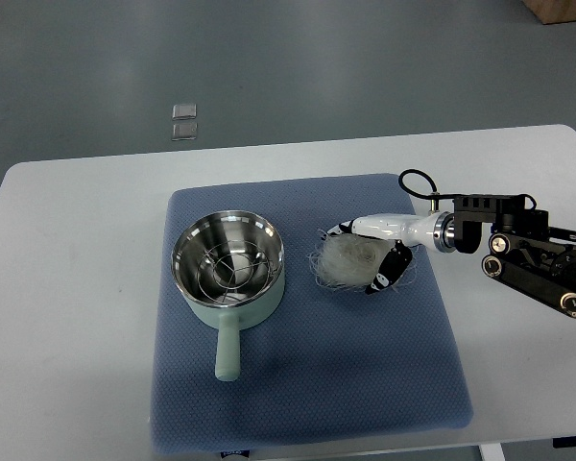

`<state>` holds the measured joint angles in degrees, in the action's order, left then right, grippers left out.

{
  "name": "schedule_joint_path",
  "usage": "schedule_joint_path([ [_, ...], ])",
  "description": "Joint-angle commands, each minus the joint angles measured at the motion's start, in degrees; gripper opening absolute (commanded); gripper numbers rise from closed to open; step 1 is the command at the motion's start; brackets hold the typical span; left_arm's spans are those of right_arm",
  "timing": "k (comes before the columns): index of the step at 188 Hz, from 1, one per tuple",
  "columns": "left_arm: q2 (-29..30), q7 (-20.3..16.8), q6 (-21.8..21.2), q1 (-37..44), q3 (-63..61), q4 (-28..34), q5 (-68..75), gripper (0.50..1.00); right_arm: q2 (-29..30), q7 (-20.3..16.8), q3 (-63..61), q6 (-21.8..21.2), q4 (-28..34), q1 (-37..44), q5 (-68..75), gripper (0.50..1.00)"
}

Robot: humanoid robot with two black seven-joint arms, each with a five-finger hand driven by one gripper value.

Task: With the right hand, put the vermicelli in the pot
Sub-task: 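Lower the right hand onto the vermicelli and close fingers around it, then lift the vermicelli and carry it over the green saucepan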

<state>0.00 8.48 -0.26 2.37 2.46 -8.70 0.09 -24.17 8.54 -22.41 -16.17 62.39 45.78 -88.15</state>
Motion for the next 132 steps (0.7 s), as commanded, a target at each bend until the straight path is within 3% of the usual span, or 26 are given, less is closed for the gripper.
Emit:
schedule_joint_path([
  [1, 0.0, 0.0, 0.0, 0.0, 0.0, 0.0, 0.0, 1.0, 0.1, 0.1, 0.0, 1.0, -0.1, 0.1, 0.1, 0.924],
  [15, 0.0, 0.0, 0.0, 0.0, 0.0, 0.0, 0.0, 1.0, 0.0, 0.6, 0.0, 2.2, -0.2, 0.2, 0.3, 0.911],
  [23, 0.0, 0.0, 0.0, 0.0, 0.0, 0.0, 0.0, 1.0, 0.0, 1.5, -0.1, 2.4, -0.1, 0.4, 0.3, 0.872],
  [39, 0.0, 0.0, 0.0, 0.0, 0.0, 0.0, 0.0, 1.0, 0.0, 3.2, -0.1, 2.5, -0.1, 0.5, 0.3, 0.664],
  [40, 0.0, 0.0, 0.0, 0.0, 0.0, 0.0, 0.0, 1.0, -0.1, 3.6, -0.1, 2.5, -0.1, 0.5, 0.3, 0.634],
  [42, 0.0, 0.0, 0.0, 0.0, 0.0, 0.0, 0.0, 1.0, -0.1, 3.6, -0.1, 2.5, -0.1, 0.5, 0.3, 0.633],
  [49, 0.0, 0.0, 0.0, 0.0, 0.0, 0.0, 0.0, 1.0, -0.1, 4.6, -0.1, 2.5, -0.2, 0.5, 0.3, 0.5],
  [109, 0.0, 0.0, 0.0, 0.0, 0.0, 0.0, 0.0, 1.0, -0.1, 9.3, -0.1, 3.9, -0.1, 2.2, 0.1, 0.5],
  [132, 0.0, 0.0, 0.0, 0.0, 0.0, 0.0, 0.0, 1.0, -0.3, 12.9, -0.1, 6.2, 0.0, 4.0, 0.1, 0.5],
])
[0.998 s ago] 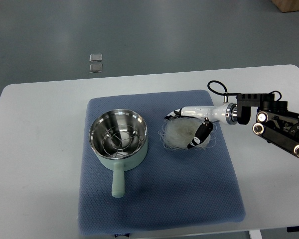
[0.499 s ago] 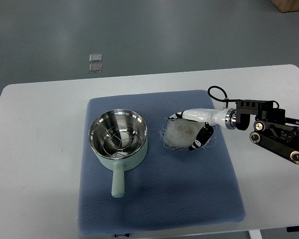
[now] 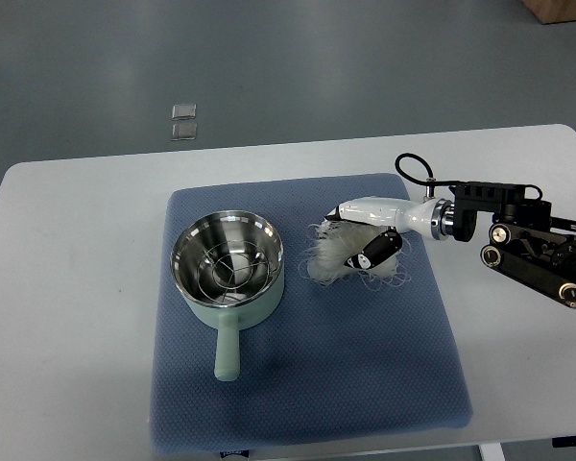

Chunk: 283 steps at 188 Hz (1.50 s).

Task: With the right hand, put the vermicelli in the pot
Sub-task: 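Lift the vermicelli and carry it over the green saucepan, then lower the vermicelli into the saucepan and open the right hand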

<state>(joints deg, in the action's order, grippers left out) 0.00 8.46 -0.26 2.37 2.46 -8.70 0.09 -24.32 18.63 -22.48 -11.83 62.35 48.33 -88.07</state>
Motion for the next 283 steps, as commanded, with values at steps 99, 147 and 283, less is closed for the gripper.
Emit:
schedule_joint_path([
  [99, 0.0, 0.0, 0.0, 0.0, 0.0, 0.0, 0.0, 1.0, 3.8, 5.4, -0.9, 5.3, 0.8, 12.8, 1.1, 0.5],
  [147, 0.0, 0.0, 0.0, 0.0, 0.0, 0.0, 0.0, 1.0, 10.2, 5.4, -1.0, 5.2, 0.8, 15.5, 1.4, 0.5],
  [283, 0.0, 0.0, 0.0, 0.0, 0.0, 0.0, 0.0, 1.0, 18.7, 4.7, 0.0, 5.2, -1.5, 8.0, 0.9, 0.762],
])
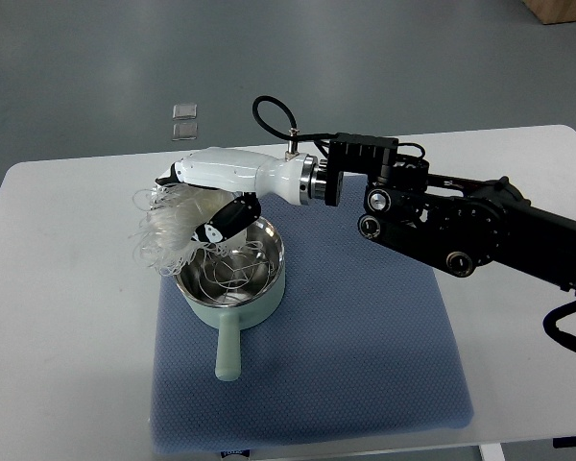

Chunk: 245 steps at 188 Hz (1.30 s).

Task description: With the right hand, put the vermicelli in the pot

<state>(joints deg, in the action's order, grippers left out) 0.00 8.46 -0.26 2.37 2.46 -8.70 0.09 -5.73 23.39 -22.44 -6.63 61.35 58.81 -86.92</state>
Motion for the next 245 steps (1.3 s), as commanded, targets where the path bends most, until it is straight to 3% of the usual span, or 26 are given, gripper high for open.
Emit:
schedule_joint_path([
  [1, 0.0, 0.0, 0.0, 0.0, 0.0, 0.0, 0.0, 1.0, 0.1, 0.0, -0.1, 0.0, -0.5, -2.6, -0.3, 0.766],
  [41, 0.0, 0.1, 0.0, 0.0, 0.0, 0.0, 0.0, 1.0, 0.1, 0.0, -0.2, 0.0, -1.8, -4.1, 0.3, 0.919],
  [100, 0.0, 0.0, 0.0, 0.0, 0.0, 0.0, 0.0, 1.0, -2.2, 0.1, -1.7, -1.7, -1.8, -2.8, 4.0, 0.921],
  [169, 0.0, 0.0, 0.0, 0.0, 0.0, 0.0, 0.0, 1.0, -8.0, -0.3, -12.5, -8.4, -1.9, -8.1, 29.3, 0.924],
  [225, 0.0, 0.1, 0.0, 0.0, 0.0, 0.0, 0.0, 1.0, -9.9, -6.0, -13.4, -7.2, -3.5, -16.0, 48.7, 0.921],
  [245, 0.0, 0.1, 0.0, 0.0, 0.0, 0.0, 0.0, 1.0, -9.9, -8.4, -13.4, -5.0, -5.0, -17.6, 54.0, 0.921],
])
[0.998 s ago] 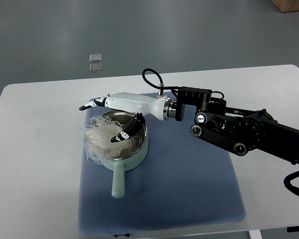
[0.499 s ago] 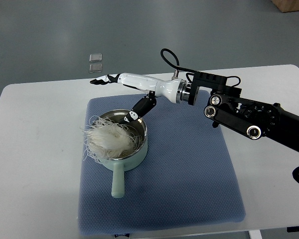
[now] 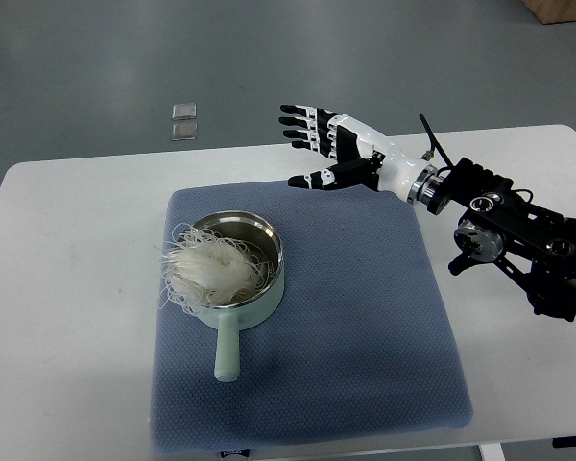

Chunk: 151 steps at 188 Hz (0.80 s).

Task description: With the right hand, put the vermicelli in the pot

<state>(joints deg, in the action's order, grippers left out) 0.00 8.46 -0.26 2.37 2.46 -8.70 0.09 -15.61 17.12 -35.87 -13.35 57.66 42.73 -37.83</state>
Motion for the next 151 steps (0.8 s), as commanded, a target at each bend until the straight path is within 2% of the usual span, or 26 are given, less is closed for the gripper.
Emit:
schedule_joint_path([
  [1, 0.0, 0.0, 0.0, 0.0, 0.0, 0.0, 0.0, 1.0, 0.0, -2.4, 0.0, 1.9, -1.4, -1.6, 5.4, 0.921],
  [27, 0.0, 0.0, 0.0, 0.0, 0.0, 0.0, 0.0, 1.0, -0.2, -6.3, 0.0, 2.5, -2.6, -2.4, 12.1, 0.921],
  [54, 0.0, 0.0, 0.0, 0.0, 0.0, 0.0, 0.0, 1.0, -1.7, -10.0, 0.2, 0.3, -4.3, -2.0, 18.7, 0.924],
  [79, 0.0, 0.1, 0.0, 0.0, 0.0, 0.0, 0.0, 1.0, -2.9, -10.4, 0.2, -4.8, -4.7, -2.3, 19.0, 0.924],
  [151, 0.0, 0.0, 0.0, 0.0, 0.0, 0.0, 0.0, 1.0, -2.8, -9.7, -0.4, -5.8, -6.3, -2.4, 19.1, 0.924],
])
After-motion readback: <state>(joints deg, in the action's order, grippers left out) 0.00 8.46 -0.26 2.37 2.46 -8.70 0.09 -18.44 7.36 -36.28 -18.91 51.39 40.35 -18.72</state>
